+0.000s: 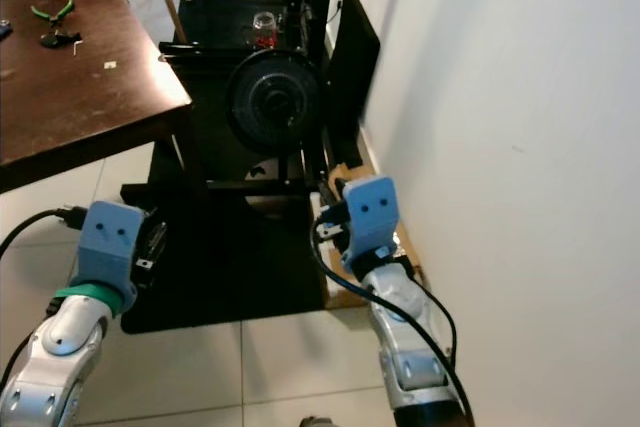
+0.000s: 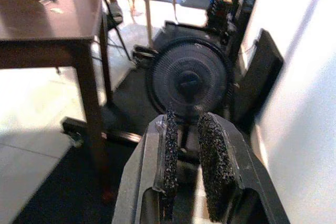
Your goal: Hang keys on a hook
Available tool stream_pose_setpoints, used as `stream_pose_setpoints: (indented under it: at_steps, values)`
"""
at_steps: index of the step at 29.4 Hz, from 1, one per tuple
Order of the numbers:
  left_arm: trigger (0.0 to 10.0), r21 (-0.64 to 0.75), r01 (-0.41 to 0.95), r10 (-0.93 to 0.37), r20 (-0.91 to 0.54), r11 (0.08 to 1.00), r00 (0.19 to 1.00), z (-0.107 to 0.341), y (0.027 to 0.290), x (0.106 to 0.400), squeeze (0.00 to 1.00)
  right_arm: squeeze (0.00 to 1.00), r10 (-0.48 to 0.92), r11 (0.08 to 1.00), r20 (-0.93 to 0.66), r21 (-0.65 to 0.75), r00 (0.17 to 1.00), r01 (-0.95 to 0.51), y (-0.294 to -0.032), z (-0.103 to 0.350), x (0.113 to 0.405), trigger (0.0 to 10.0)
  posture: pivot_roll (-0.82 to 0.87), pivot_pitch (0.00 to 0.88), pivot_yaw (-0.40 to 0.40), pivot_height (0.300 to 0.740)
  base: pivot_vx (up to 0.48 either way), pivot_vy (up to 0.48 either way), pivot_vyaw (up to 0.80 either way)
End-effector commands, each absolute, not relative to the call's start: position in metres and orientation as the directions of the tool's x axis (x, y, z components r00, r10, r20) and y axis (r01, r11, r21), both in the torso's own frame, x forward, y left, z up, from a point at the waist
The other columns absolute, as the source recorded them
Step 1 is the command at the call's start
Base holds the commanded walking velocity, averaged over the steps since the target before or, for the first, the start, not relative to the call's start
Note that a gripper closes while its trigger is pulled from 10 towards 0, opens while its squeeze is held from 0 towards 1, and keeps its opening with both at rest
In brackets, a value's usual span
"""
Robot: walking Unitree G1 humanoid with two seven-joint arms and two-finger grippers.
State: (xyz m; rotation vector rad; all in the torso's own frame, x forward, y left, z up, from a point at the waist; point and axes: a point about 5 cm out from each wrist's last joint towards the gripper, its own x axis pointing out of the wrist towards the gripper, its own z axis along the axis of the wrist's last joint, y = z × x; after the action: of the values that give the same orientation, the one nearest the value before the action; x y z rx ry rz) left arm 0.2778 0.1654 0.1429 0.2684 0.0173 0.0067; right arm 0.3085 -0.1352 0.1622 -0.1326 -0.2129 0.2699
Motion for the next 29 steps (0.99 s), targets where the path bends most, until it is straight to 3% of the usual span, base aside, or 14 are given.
stream_pose_setpoints:
  at_steps: [1,18,29]
  values:
    - [10.0,0.284,-0.017,0.031,-0.043,0.959,0.999,0.1364,0.1710,0.2739,0.00,0.00,0.275,0.957,0.188,-0.149,0.943,-0.249,-0.1351,0.1615,0.3084,10.0,-0.07,0.094,0.068,0.740,0.319,0.000,0.00]
    - [10.0,0.287,-0.018,0.033,-0.045,0.958,0.998,0.1357,0.1715,0.2738,0.00,0.00,0.271,0.959,0.184,-0.133,0.945,-0.249,-0.1362,0.1602,0.3091,10.0,-0.07,0.086,0.068,0.740,0.306,0.000,-0.67]
    - [10.0,0.286,-0.020,0.034,-0.044,0.958,0.998,0.1357,0.1719,0.2746,0.00,0.00,0.275,0.957,0.189,-0.145,0.943,-0.250,-0.1359,0.1611,0.3095,10.0,-0.07,0.086,0.066,0.740,0.289,0.000,0.00]
